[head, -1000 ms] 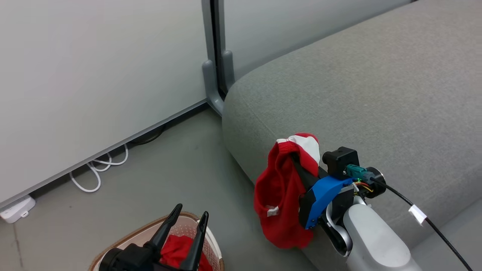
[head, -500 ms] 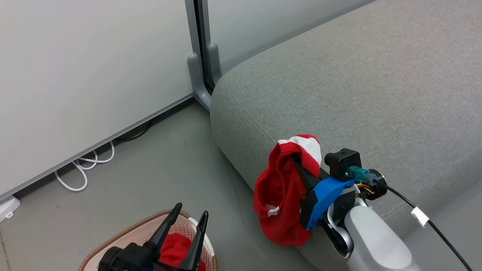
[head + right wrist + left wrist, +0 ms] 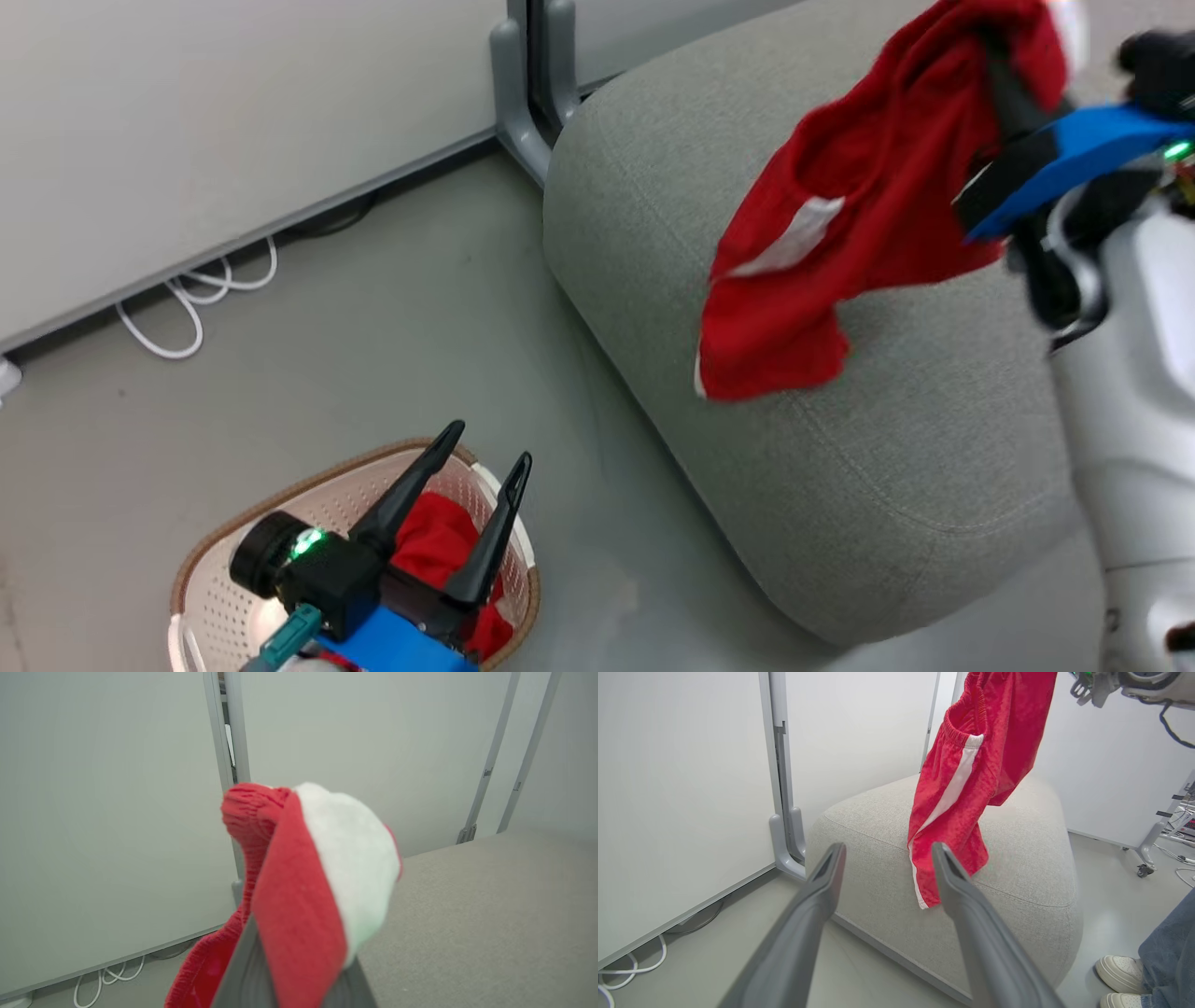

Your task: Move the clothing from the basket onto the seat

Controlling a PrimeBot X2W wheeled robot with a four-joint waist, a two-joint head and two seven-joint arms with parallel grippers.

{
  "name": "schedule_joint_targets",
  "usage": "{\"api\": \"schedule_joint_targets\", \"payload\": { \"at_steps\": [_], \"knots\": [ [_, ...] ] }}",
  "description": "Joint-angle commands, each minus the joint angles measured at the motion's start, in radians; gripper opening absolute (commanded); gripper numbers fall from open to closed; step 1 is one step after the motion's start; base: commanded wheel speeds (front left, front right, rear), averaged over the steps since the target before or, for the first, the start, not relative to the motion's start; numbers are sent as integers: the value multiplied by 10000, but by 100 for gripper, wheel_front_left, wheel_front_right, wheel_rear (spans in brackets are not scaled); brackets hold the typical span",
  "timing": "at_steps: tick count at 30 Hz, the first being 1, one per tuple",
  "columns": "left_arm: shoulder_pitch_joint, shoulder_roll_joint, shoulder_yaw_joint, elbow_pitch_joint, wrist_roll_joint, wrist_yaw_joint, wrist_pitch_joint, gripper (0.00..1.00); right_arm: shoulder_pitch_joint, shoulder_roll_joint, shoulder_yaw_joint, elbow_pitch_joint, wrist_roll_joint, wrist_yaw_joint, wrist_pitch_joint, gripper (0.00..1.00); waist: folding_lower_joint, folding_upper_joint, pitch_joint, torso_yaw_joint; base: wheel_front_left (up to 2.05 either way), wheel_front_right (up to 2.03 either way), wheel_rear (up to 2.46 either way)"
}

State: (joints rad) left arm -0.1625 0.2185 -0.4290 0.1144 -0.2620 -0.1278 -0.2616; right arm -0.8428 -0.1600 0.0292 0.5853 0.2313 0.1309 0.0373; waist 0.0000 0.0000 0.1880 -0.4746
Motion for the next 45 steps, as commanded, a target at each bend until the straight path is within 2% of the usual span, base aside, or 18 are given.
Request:
{"api": "schedule_joint_targets", "payload": {
  "at_steps": [1,6,10,13,17,25,26,28,33,37,41,45],
  "knots": [
    [-339,243,-37,-136,52,-46,12,100,-527,-230,-258,-9,131,-3,34,0,0,0,998,590,0,0,0],
    [-1284,743,-320,-672,86,-34,344,100,-1653,-1821,-1642,-100,528,-3,316,0,0,0,2373,1392,0,0,0],
    [-1775,1095,-294,-1129,168,-34,556,100,-1748,-2512,-2574,92,425,-1,166,0,0,0,3213,1765,0,0,0],
    [-1940,1259,-226,-1464,181,-25,649,100,-1407,-2669,-3023,475,252,-3,-69,0,0,0,3694,1923,0,0,0],
    [-2002,1384,-258,-1708,233,-8,735,100,-1063,-2548,-3498,1340,45,-3,-576,0,0,0,4092,2084,0,0,0],
    [-1944,1341,-372,-1663,125,41,657,100,-800,-2221,-3748,3291,-274,-3,-1605,0,0,0,4138,2272,0,0,0],
    [-1948,1324,-387,-1616,101,43,639,100,-814,-2218,-3754,3464,-311,-3,-1715,11,0,0,4082,2295,0,0,0],
    [-1938,1255,-410,-1481,69,56,551,100,-759,-2243,-3710,3817,-399,-3,-1857,100,0,0,3888,2366,0,0,0],
    [-1818,811,-467,-744,-214,88,232,100,-340,-2684,-3510,4322,-605,-3,-2075,100,0,0,3007,2744,0,0,0],
    [-1541,405,-524,-7,-406,66,28,100,271,-2898,-3090,4143,-765,-3,-2286,100,0,0,1978,3001,0,0,0],
    [-1166,-34,-361,551,-617,89,-39,100,1187,-2887,-2528,3487,-894,-3,-2422,100,0,0,858,3275,0,0,0],
    [-510,-393,115,657,-699,124,-43,100,2404,-2740,-2074,2233,-814,-3,-2470,100,0,0,-109,3527,0,0,0]
  ]
}}
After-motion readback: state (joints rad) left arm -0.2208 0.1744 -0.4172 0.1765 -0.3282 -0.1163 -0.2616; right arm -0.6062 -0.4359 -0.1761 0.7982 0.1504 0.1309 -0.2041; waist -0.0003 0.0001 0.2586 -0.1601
